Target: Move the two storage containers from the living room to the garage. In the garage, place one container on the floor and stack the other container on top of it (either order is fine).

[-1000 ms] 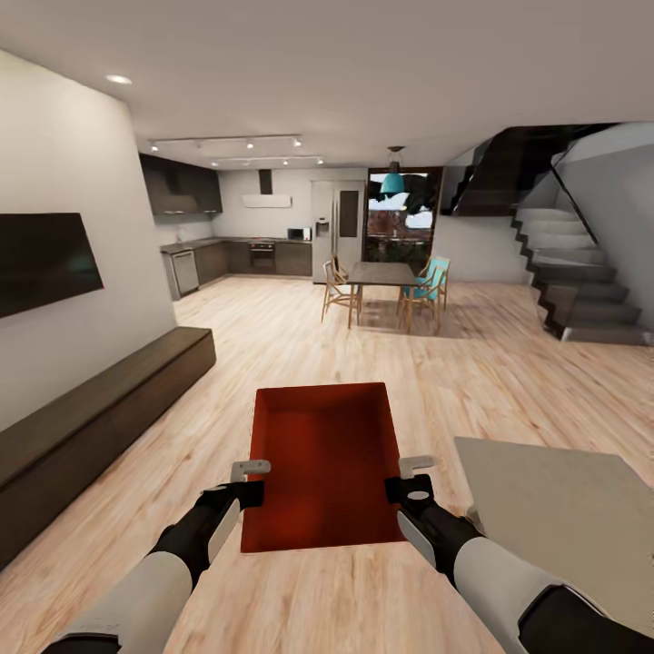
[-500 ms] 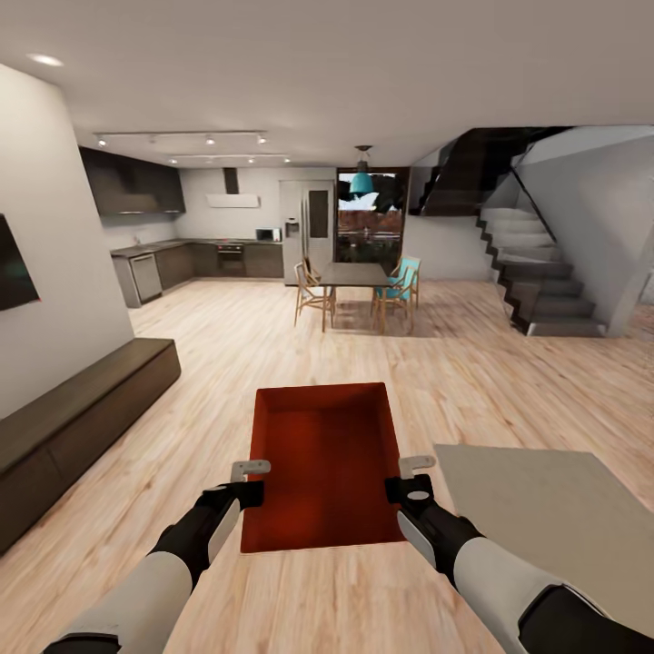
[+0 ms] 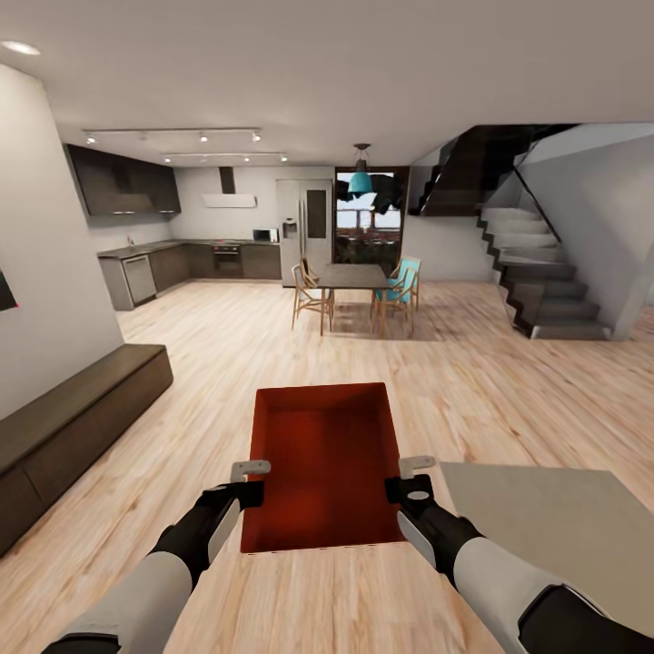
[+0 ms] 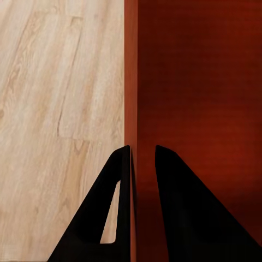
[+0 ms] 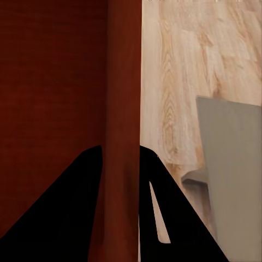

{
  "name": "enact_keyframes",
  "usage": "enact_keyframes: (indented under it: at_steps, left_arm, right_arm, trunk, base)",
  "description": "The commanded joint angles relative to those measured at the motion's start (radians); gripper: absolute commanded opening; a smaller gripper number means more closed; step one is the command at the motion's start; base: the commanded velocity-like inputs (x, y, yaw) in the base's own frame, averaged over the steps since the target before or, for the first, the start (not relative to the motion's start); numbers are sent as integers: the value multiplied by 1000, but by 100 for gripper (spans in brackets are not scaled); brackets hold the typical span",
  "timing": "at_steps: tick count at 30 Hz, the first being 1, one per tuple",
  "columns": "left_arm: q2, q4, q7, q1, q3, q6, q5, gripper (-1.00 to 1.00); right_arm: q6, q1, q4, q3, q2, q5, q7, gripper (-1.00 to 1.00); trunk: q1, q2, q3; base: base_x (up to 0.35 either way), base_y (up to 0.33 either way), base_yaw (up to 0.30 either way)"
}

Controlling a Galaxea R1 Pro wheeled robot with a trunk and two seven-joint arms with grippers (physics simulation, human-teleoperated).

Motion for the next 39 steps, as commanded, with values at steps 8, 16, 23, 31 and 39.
enact_keyframes:
  at_steps: [8, 16, 23, 31, 39]
  left_arm:
    - [0, 1, 11, 1, -14, 5, 15, -100]
    - [1, 1, 11, 1, -14, 5, 16, -100]
    - [0, 1, 11, 1, -14, 5, 16, -100]
    - [0, 1, 11, 1, -14, 5, 17, -100]
    - [0, 1, 11, 1, -14, 5, 17, -100]
  right_arm:
    - [7, -1, -16, 6, 0, 5, -7, -100]
    - [7, -1, -16, 6, 0, 5, -7, -100]
    - [7, -1, -16, 6, 0, 5, -8, -100]
    - [7, -1, -16, 6, 0, 5, -7, -100]
    - [7, -1, -16, 6, 0, 5, -7, -100]
  trunk:
    - [1, -1, -1]
    - [1, -1, -1]
    - [1, -1, -1]
    - [1, -1, -1]
    - [1, -1, -1]
  base:
    - [323, 0, 0]
    - [323, 0, 0]
    - [323, 0, 0]
    - [323, 0, 0]
    - [323, 0, 0]
